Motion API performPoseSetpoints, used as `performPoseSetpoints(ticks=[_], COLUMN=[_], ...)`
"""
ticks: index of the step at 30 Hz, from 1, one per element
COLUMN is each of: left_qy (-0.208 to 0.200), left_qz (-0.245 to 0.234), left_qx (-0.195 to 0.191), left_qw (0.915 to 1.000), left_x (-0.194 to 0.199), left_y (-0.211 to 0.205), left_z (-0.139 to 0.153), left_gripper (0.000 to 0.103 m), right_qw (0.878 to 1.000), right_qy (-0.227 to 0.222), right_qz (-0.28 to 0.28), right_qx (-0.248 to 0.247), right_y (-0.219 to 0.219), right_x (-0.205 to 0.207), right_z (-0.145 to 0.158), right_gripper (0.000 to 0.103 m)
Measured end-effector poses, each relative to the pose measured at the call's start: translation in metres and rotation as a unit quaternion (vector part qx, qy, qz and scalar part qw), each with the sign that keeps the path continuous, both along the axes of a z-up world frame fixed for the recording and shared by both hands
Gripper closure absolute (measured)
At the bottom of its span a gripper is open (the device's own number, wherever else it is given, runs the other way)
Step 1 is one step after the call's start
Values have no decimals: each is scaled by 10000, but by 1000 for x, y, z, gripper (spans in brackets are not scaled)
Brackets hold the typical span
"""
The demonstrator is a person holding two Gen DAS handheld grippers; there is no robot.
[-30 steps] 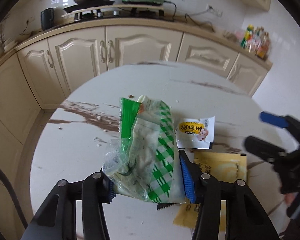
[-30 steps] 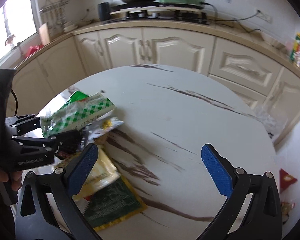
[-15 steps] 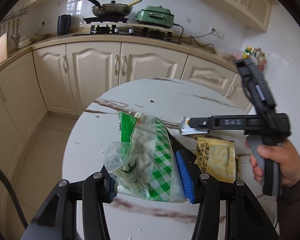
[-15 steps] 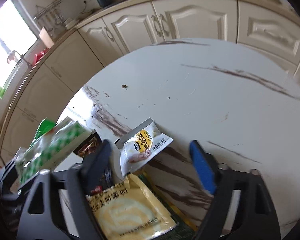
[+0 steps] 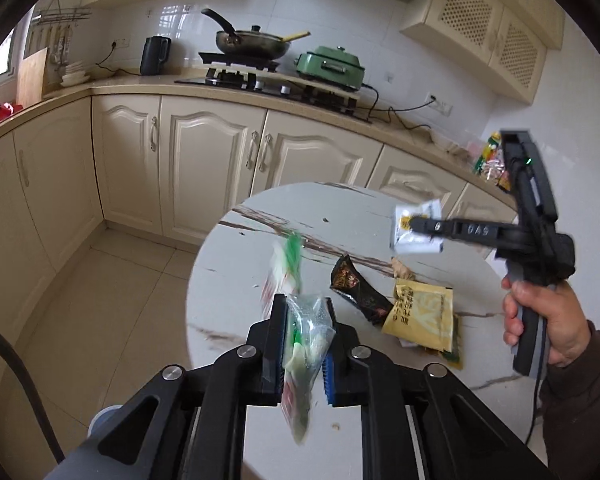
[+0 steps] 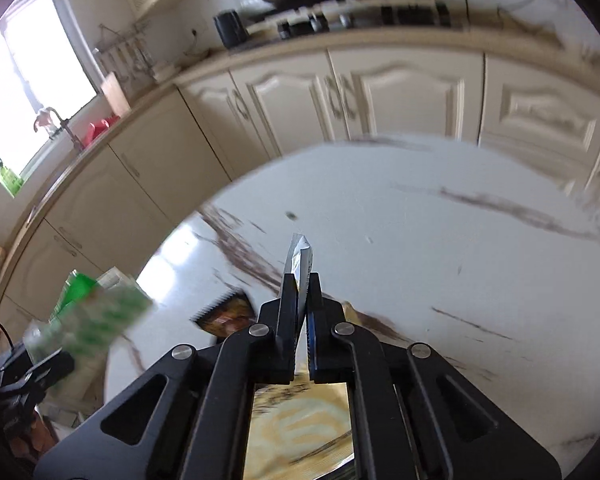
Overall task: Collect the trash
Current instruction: 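Carry bag and sachet over the blue bin and open both grippers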
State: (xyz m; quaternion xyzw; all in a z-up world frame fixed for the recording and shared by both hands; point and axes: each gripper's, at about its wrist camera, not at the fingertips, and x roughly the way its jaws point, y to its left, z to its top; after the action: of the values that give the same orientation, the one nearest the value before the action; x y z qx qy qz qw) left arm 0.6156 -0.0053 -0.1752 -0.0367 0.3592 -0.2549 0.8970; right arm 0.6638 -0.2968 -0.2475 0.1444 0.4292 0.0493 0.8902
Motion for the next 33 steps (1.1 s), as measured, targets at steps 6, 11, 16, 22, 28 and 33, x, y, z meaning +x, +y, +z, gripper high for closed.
performPoseSetpoints(ticks=[6,11,16,22,28,33], left_qy=[506,629,406,67,-26,380], left_qz=[-107,-97,-71,294,1167,1894], left_qx=[-265,-232,-527,-719,-460,-340], left_qw=[9983,9977,9978,9970,9921,9806], left_x=[-5,-15,-35,-69,-105,-122], left_y=[27,28,38,77,157,236], left_z=[-22,-37,-25,-10,0,-27], left_gripper=[92,94,95,95,94,94], right_qw=[9991,9987,9981,9954,9866,9738], right_qy=[-382,-411,-384,-586,-685,-426], right_qz=[153,287,491,747,1459,2210], right_qx=[-113,2,-19,140,247,321], right_y=[42,67,87,120,201,298], right_x=[-19,-37,-48,-60,-60,-53], right_z=[43,48,47,63,68,33], right_gripper=[98,98,98,98,98,98])
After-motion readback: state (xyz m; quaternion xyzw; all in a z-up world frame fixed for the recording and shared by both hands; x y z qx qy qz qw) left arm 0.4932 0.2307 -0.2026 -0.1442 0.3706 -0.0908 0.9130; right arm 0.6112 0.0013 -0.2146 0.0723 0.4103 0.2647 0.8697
